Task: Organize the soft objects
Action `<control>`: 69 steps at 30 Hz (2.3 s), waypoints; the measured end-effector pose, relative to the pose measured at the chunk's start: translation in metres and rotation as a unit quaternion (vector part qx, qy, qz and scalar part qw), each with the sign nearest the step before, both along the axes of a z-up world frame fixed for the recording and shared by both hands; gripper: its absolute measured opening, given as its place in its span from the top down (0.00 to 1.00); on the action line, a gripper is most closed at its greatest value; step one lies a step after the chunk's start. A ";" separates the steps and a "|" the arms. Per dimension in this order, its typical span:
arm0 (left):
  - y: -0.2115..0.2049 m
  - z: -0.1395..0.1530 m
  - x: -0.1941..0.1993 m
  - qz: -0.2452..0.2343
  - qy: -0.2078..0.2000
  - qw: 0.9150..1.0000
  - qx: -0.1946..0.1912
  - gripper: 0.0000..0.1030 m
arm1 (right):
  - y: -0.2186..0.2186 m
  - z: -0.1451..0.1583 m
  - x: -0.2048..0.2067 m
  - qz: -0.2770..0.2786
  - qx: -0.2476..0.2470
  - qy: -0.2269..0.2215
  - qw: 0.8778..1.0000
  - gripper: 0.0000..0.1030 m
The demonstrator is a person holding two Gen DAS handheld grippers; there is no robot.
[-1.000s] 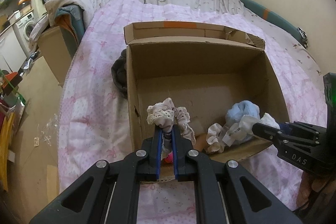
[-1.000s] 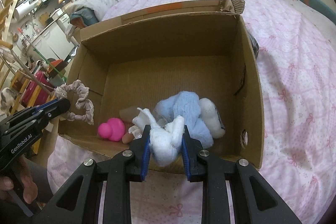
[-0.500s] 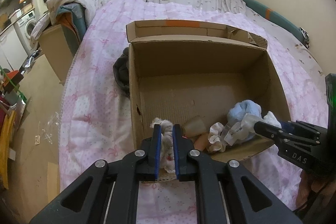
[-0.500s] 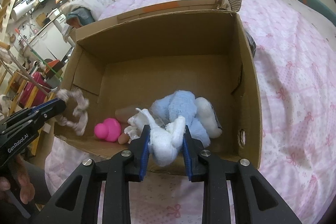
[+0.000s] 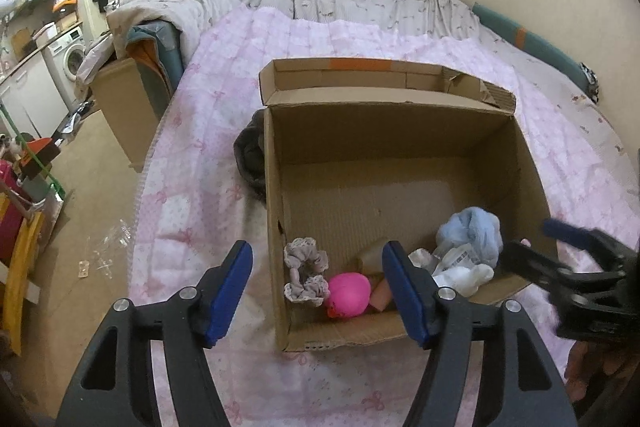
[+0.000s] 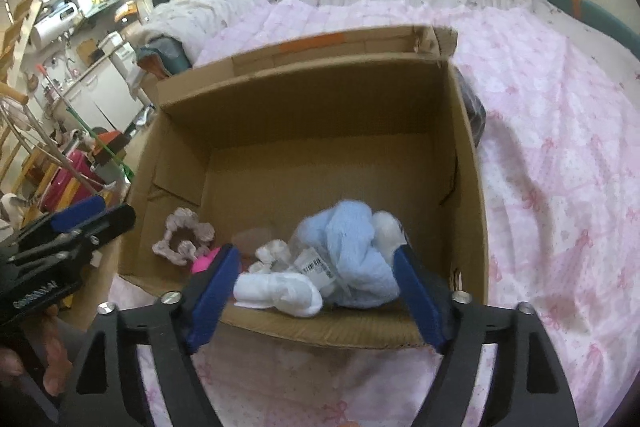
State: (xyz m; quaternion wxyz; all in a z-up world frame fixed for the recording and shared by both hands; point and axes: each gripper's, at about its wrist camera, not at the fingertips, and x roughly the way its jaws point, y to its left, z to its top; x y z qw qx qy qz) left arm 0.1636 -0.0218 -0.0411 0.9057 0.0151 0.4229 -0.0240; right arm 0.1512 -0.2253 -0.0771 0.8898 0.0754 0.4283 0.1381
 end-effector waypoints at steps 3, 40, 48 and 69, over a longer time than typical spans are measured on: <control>0.001 -0.001 -0.002 0.010 0.006 1.000 0.010 0.37 | -0.003 0.010 -0.007 -0.006 -0.006 -0.016 1.000 0.00; 0.020 0.024 -0.110 0.045 -0.062 0.996 -0.038 0.05 | -0.002 0.042 -0.124 -0.054 -0.044 -0.067 0.995 0.00; 0.017 0.025 -0.114 0.036 -0.070 0.996 -0.033 0.05 | -0.001 0.043 -0.124 -0.057 -0.049 -0.078 0.994 0.00; 0.011 0.023 -0.116 0.022 -0.072 0.997 -0.031 0.05 | -0.003 0.040 -0.120 -0.069 -0.060 -0.079 0.993 0.00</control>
